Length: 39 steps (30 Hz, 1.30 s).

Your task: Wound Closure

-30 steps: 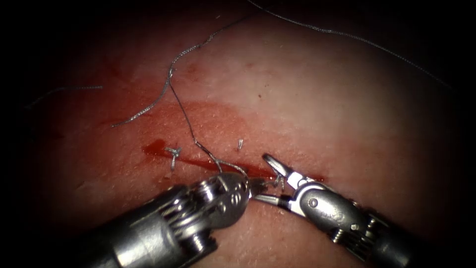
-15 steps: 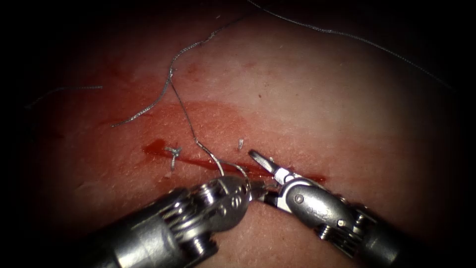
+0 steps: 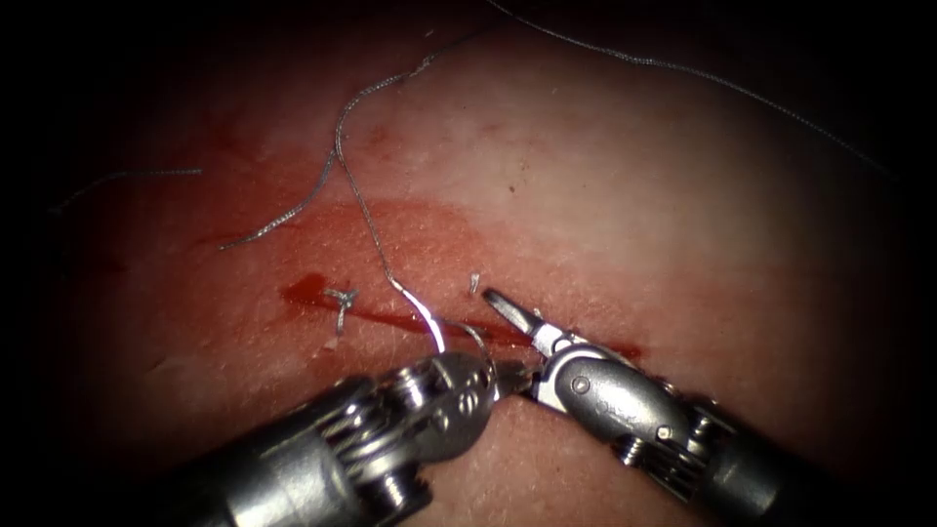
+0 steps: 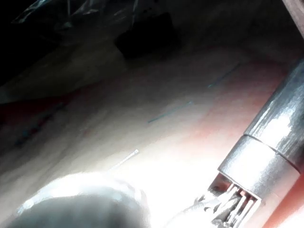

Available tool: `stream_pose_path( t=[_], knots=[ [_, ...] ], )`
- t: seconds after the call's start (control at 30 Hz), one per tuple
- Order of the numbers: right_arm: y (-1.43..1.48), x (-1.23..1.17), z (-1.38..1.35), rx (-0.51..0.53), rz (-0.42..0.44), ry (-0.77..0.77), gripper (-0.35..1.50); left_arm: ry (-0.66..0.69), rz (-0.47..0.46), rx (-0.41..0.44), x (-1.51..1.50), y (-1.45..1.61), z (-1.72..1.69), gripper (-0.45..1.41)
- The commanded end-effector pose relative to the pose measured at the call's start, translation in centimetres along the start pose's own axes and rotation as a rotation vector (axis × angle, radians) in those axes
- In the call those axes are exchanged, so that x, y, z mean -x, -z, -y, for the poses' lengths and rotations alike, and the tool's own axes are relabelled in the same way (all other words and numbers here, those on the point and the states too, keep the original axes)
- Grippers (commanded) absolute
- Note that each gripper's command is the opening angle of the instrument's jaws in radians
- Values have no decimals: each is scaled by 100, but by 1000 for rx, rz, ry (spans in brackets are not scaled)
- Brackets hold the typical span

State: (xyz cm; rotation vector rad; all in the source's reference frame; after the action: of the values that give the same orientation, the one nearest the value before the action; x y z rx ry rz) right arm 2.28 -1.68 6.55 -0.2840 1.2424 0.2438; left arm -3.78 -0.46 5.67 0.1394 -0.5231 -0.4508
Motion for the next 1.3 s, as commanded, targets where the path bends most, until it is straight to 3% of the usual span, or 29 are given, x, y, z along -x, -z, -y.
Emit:
stream_pose_path(
  t=[0.03,0.1,0.17,0.2,0.27,0.3,0.33,1.3],
  knots=[
    [-5,-7,-8,3,-7,2,79,-1,7,5,11,4,-7,-45],
    [-2,-10,-9,0,-7,0,49,-2,8,4,10,4,-8,-45],
    [0,-12,-10,-1,-7,-2,40,-3,8,4,9,4,-9,-45],
    [1,-13,-11,-2,-7,-3,17,-3,8,4,9,4,-10,-45],
    [2,-14,-11,-3,-7,-4,7,-3,8,4,8,4,-10,-45],
    [3,-15,-12,-4,-7,-5,-20,-4,8,3,7,4,-11,-45],
    [4,-15,-12,-4,-7,-5,-35,-5,9,3,7,4,-11,-45],
    [35,-25,-35,-21,-23,-36,-35,-5,10,28,-3,14,-17,-45]
  ],
)
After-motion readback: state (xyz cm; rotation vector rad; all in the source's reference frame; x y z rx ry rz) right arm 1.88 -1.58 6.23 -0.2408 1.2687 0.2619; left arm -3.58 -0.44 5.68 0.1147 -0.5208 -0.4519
